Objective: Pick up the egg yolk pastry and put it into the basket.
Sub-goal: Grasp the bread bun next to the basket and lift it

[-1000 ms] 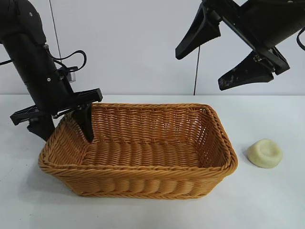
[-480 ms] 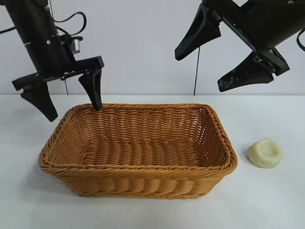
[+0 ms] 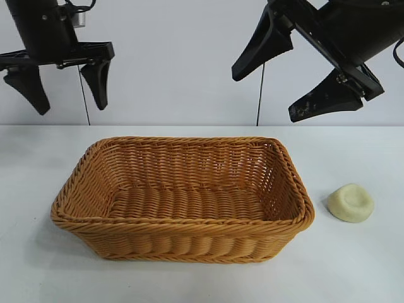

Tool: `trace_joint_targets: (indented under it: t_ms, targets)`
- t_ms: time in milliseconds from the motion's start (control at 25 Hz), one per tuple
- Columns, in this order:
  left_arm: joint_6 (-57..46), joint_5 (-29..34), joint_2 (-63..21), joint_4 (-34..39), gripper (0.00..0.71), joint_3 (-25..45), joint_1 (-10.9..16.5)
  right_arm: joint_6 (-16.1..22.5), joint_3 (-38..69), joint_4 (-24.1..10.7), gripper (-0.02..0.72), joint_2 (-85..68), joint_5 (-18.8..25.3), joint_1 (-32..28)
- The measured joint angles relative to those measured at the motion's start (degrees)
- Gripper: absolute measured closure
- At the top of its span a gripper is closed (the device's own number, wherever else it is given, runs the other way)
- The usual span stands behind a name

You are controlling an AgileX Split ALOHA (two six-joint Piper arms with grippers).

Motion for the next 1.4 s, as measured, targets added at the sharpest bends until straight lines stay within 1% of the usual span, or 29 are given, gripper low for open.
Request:
trace_joint_targets:
  t_ms: [200, 400, 520, 920, 1120, 1200, 1320, 1400]
  targets:
    - [1.10, -0.06, -4.60, -0.28, 0.043, 4.69, 0.41, 0.00, 0.00, -0.05, 0.012, 0.00, 0.00, 0.00]
    - [2.36, -0.06, -13.72, 0.10, 0.043, 15.01, 0.41, 0.00, 0.00, -0.05, 0.012, 0.00, 0.00, 0.00]
    - [3.24, -0.06, -21.58, 0.85, 0.043, 22.59, 0.41, 0.00, 0.00, -0.05, 0.012, 0.00, 0.00, 0.00]
    - [3.77, 0.07, -54.56, 4.33, 0.043, 49.89, 0.41, 0.00, 0.00, -0.05, 0.012, 0.00, 0.00, 0.00]
    - [3.77, -0.01, -68.43, 4.54, 0.043, 62.75, 0.41, 0.00, 0.00, -0.05, 0.012, 0.00, 0.00, 0.00]
    - [3.77, -1.19, -74.17, 4.54, 0.043, 67.61, 0.41, 0.00, 0.00, -0.05, 0.012, 0.00, 0.00, 0.00]
    - [3.77, -4.63, -82.00, 4.54, 0.043, 75.21, 0.41, 0.00, 0.00, -0.05, 0.012, 0.00, 0.00, 0.00]
    - [3.77, -6.12, -86.54, 4.49, 0.043, 78.37, 0.41, 0.00, 0.00, -0.05, 0.012, 0.00, 0.00, 0.00]
